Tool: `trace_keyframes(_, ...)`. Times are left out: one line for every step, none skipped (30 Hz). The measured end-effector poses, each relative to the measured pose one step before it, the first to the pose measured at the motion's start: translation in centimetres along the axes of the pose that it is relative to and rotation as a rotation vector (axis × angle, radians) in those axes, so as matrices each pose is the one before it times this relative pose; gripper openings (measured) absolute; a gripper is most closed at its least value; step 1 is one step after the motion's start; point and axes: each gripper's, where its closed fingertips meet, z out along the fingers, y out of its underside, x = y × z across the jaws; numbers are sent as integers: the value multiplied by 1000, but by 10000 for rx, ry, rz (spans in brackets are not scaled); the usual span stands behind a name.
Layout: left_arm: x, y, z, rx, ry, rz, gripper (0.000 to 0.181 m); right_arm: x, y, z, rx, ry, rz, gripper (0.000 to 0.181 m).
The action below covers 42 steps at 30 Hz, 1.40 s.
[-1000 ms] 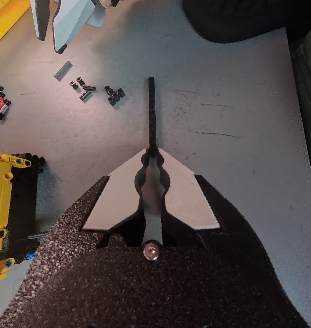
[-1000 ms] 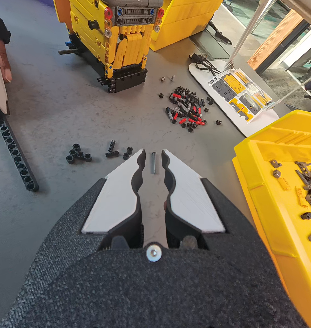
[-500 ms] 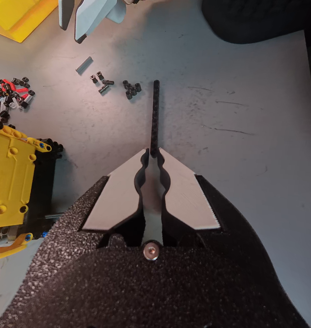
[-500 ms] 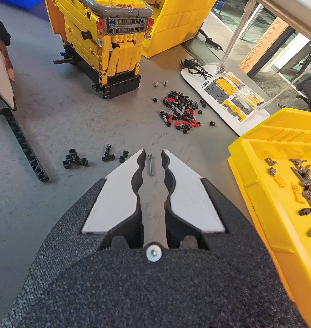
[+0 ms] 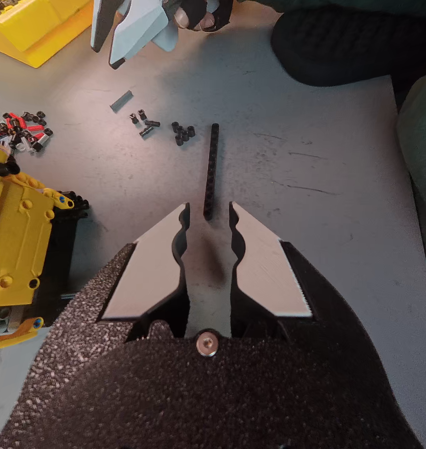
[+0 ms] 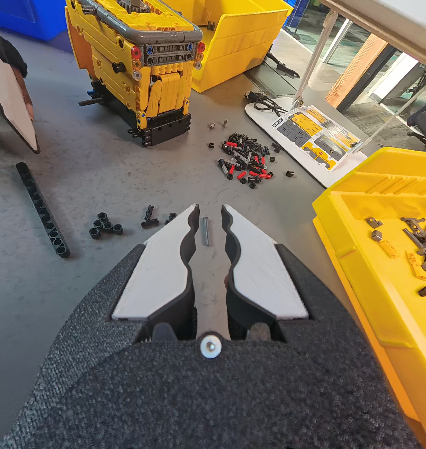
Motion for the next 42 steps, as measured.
trace_keyframes(57,77,100,-72,-16,66,30,-70,-71,11,29,-19,2,17)
trace_keyframes(37,80,101,-75,-12,44,30,-61,-100,15,39,-1,0,17)
trace_keyframes(-8,100,84,-81,-21,18,29,-110,-67,32,33,-33,11,17)
trace_keyframes(-24,86,69,-64,-26,6,28,-139,-40,43,16,-57,18,17)
trace_keyframes(-29,53,42,-44,-29,2,26,-142,-16,54,7,-56,5,17)
trace_keyframes(-20,44,28,-34,-17,1,23,-148,6,75,-2,-63,-2,17)
trace_keyframes(22,51,37,-37,10,8,19,-130,10,83,-4,-62,3,17)
trace_keyframes(38,83,45,-56,14,15,18,-109,19,73,-4,-56,11,17)
trace_keyframes(7,122,68,-81,-8,21,16,-67,50,69,-16,-37,15,18)
trace_keyframes(18,129,65,-90,-10,33,13,-11,65,60,-35,-5,4,17)
trace_keyframes(54,124,74,-83,2,47,11,14,25,31,-26,8,3,17)
trace_keyframes(51,82,60,-67,-2,50,8,18,-5,10,3,11,12,18)
trace_keyframes(43,54,39,-41,-2,45,7,9,-26,6,16,-1,16,18)
trace_keyframes(19,18,12,-10,-6,25,7,18,-23,-17,15,0,18,18)
trace_keyframes(7,6,-10,3,-1,6,7,22,-13,-14,13,10,15,17)
trace_keyframes(10,6,-23,0,4,0,7,20,-25,-16,17,0,14,17)
trace_keyframes(6,18,-20,1,4,-3,6,20,-13,-13,15,2,15,18)
trace_keyframes(-2,23,-25,1,3,-3,6,30,-18,-26,15,7,14,17)
trace_keyframes(4,24,-27,0,-1,-1,6,11,-7,-2,12,1,11,18)
trace_keyframes(2,14,-16,0,-3,0,6,2,-9,-10,5,-1,9,18)
trace_keyframes(-12,8,-22,0,-4,-4,6,4,0,-7,3,6,5,18)
trace_keyframes(-10,11,-10,-1,-2,-9,6,3,-4,2,3,3,0,18)
trace_keyframes(-33,17,-13,-1,-7,-18,6,21,-13,-7,10,6,10,18)
trace_keyframes(-53,19,-14,-2,-22,-20,6,8,-10,-17,9,4,8,18)
trace_keyframes(-79,26,-19,-4,-33,-15,6,-10,-35,-21,21,-2,9,17)
trace_keyframes(-92,35,-31,-4,-47,-7,6,0,-60,-24,30,-8,18,17)
trace_keyframes(-115,37,-32,-6,-62,-4,6,-14,-46,-30,27,-9,17,17)
trace_keyframes(-145,42,-31,-9,-68,-13,6,-7,-38,-12,22,-7,11,17)
trace_keyframes(-168,55,-27,-9,-75,-23,6,17,-29,-15,17,3,11,17)
trace_keyframes(-224,51,-54,-2,-102,-24,6,17,-15,-7,11,4,13,17)
trace_keyframes(-252,52,-59,7,-107,-28,6,6,-1,2,4,-1,16,17)
trace_keyframes(-199,31,-69,15,-69,-43,6,18,4,1,4,-4,21,17)
trace_keyframes(-190,3,-87,37,-61,-49,6,30,-8,-8,9,4,22,17)
trace_keyframes(-151,-13,-79,44,-43,-39,6,33,-14,-6,13,6,21,17)
trace_keyframes(-95,24,-69,18,-7,-32,6,20,-10,-7,11,-2,24,17)
trace_keyframes(-85,61,-55,-3,-21,-16,6,16,5,0,3,-4,25,17)
trace_keyframes(-68,48,-46,-4,-24,9,6,29,-9,-2,5,7,18,17)
trace_keyframes(-34,-2,-44,21,-4,16,6,18,-2,3,6,0,15,17)
trace_keyframes(7,-44,-52,47,14,8,6,18,-6,-3,3,-2,16,17)
trace_keyframes(12,-86,-62,61,18,2,6,9,-10,-10,6,3,8,17)
trace_keyframes(38,-94,-59,62,27,14,6,-9,-2,-6,4,-4,3,17)
trace_keyframes(62,-92,-67,64,37,30,6,-17,-6,3,4,-14,-4,17)
